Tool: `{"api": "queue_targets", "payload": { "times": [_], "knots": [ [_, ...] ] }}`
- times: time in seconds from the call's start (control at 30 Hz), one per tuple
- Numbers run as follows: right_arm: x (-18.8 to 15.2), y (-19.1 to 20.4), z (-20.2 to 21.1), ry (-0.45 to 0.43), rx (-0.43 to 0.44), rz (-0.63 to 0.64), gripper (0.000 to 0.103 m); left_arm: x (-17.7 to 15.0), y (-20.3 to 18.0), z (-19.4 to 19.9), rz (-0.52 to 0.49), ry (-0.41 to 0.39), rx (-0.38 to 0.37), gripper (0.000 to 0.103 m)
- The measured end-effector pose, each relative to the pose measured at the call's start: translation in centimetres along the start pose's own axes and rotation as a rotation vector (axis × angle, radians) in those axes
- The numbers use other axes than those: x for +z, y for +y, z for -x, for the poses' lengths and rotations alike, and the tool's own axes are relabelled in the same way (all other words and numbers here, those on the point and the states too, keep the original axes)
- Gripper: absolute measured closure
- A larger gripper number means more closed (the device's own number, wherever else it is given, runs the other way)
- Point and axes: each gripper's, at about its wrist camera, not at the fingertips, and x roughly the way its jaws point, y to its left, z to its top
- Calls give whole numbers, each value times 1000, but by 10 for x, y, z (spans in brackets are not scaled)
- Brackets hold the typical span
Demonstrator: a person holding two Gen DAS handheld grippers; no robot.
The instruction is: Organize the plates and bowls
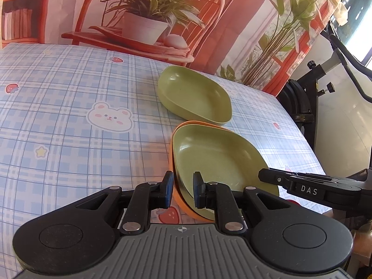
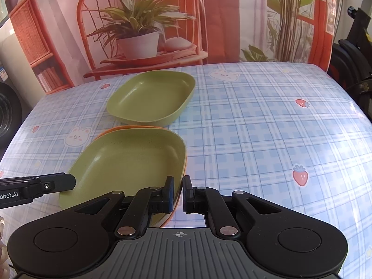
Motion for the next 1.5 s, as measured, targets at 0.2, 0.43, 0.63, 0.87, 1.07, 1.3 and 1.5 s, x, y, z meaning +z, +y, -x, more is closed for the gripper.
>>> {"api": "queue_targets", "payload": {
  "times": [0.2, 0.43, 0.63, 0.87, 1.07, 1.3, 1.5],
  "knots": [
    [2, -1, 13, -25, 5, 13, 96, -2, -4, 8, -3, -10, -19, 86],
    [-2, -4, 19, -32, 17, 9, 101, -9, -7, 19, -4, -23, -31, 82],
    [-5, -3, 16, -32, 20, 1, 102, -16, -8, 22, -16, -16, -30, 82],
    [-5, -4, 14, -29, 22, -7, 102, -21, -10, 18, -37, -12, -20, 82],
    [-7, -4, 8, -6, 24, -26, 102, -24, -7, 15, -30, 4, -1, 82],
    [-6, -4, 9, -11, 15, -28, 102, -23, -6, 18, -16, -2, -2, 82],
    [3, -12, 27, -48, 42, -109, 98, -2, -4, 29, -45, -55, 5, 82]
  ]
}}
